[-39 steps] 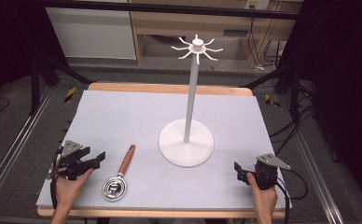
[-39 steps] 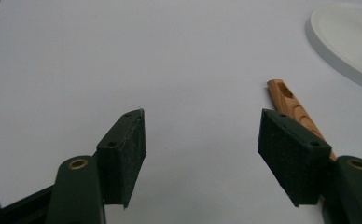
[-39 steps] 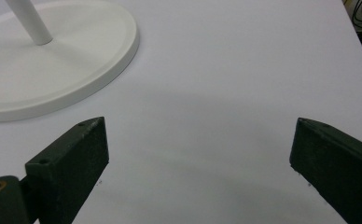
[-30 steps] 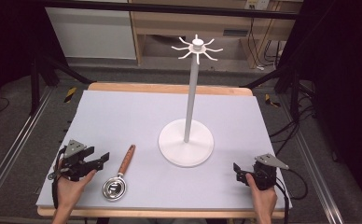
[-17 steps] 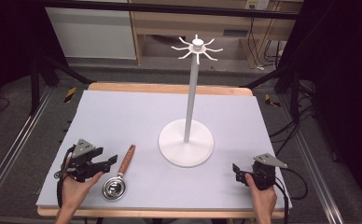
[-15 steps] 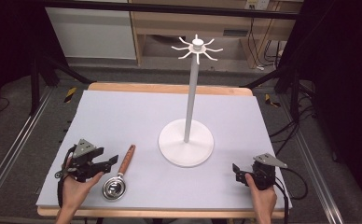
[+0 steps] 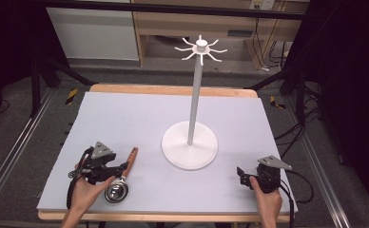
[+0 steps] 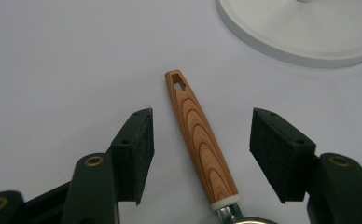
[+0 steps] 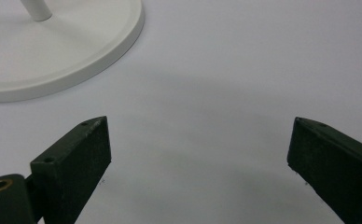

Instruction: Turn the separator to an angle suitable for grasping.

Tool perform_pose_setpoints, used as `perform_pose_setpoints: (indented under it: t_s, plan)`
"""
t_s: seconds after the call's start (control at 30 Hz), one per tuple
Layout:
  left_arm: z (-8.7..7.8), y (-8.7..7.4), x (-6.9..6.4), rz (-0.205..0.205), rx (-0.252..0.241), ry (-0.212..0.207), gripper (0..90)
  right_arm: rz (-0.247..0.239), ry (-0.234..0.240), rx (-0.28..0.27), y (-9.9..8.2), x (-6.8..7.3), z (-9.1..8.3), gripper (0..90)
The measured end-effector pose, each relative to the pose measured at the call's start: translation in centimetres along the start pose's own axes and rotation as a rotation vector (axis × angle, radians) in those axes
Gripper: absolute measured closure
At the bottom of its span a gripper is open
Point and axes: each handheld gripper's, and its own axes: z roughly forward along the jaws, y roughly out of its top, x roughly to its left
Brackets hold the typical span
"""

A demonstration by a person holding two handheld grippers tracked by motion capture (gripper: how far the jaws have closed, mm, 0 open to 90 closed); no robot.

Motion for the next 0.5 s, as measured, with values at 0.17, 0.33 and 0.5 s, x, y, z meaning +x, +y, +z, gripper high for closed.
perform_pose_setpoints:
  t_s: [0.17, 0.33, 0.5]
  plan:
    - [0.6, 0.7, -0.5, 0.011, 0.034, -0.012, 44.8, -0.017, 0.000, 0.011, 0.1, 0.3, 0.1, 6.7]
    - [1.4, 1.0, -0.8, 0.021, 0.089, -0.001, 49.3, -0.008, 0.004, 0.011, 0.1, 0.3, 0.0, 6.7]
    - [2.4, 0.8, -0.8, 0.022, 0.139, 0.002, 53.2, -0.014, 0.000, 0.015, 0.1, 0.3, 0.1, 6.7]
